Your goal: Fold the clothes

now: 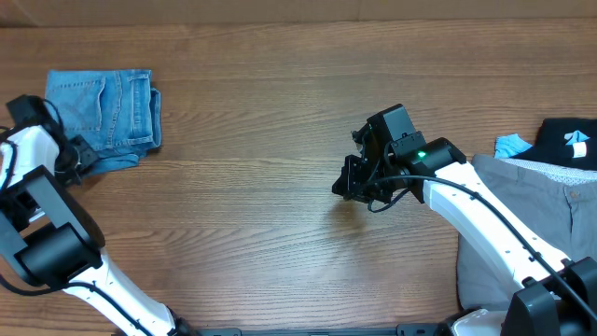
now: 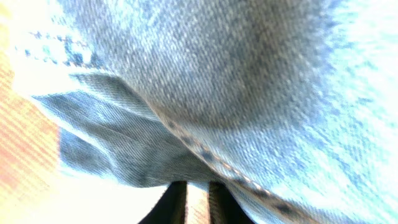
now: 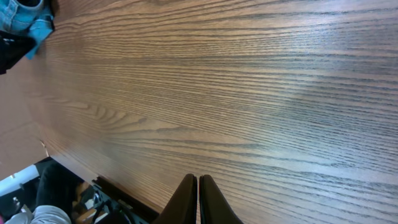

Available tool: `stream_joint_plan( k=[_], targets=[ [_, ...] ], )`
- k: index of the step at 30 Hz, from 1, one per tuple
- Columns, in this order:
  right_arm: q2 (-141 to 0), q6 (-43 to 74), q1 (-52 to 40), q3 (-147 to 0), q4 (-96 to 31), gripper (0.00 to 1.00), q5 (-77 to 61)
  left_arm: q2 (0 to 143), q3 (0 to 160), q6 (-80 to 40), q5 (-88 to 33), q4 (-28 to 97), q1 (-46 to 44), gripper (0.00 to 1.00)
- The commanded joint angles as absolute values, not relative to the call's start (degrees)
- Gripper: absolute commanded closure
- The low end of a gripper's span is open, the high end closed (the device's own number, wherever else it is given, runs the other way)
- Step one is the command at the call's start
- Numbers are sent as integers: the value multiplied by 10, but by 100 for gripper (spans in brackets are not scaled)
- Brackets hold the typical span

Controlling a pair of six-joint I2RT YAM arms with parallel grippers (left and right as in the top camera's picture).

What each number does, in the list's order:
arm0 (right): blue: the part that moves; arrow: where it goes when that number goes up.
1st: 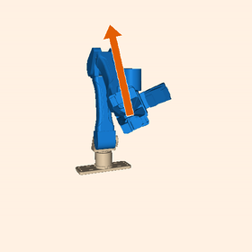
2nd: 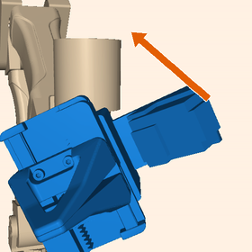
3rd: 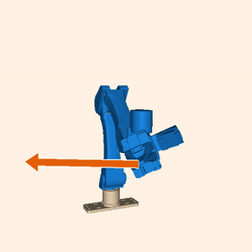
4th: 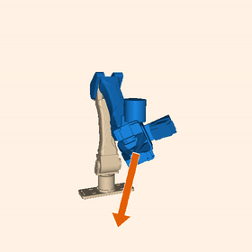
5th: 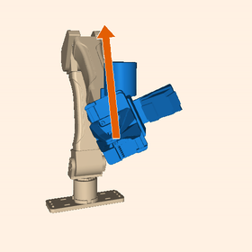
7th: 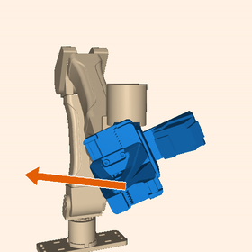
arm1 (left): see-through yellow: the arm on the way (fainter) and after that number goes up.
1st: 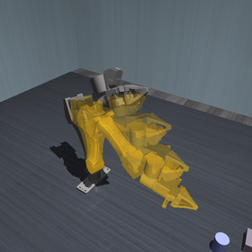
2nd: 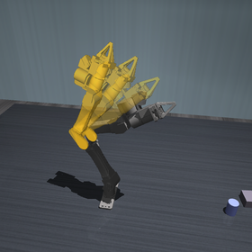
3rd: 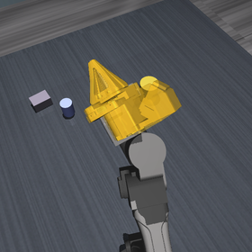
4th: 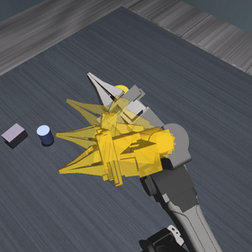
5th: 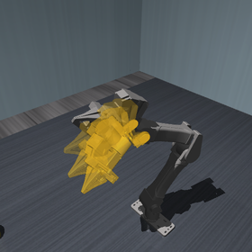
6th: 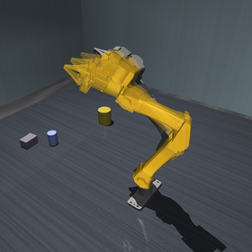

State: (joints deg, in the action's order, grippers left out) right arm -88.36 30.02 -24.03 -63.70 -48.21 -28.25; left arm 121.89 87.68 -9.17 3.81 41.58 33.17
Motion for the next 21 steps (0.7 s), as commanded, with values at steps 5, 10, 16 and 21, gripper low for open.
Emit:
stream_joint_plan(
  k=[5,10,16,21],
  targets=[
    [-879,302,-239,-645,-492,94,-279,1202,958,-71,-152,487,330,81],
    [-879,302,-239,-645,-491,93,-279,1151,1052,-66,-163,614,328,68],
    [-879,302,-239,-645,-477,93,-279,1127,1028,-58,-116,601,287,74],
    [-879,302,-239,-645,-483,93,-279,1165,929,-104,-32,484,265,81]
  ],
)
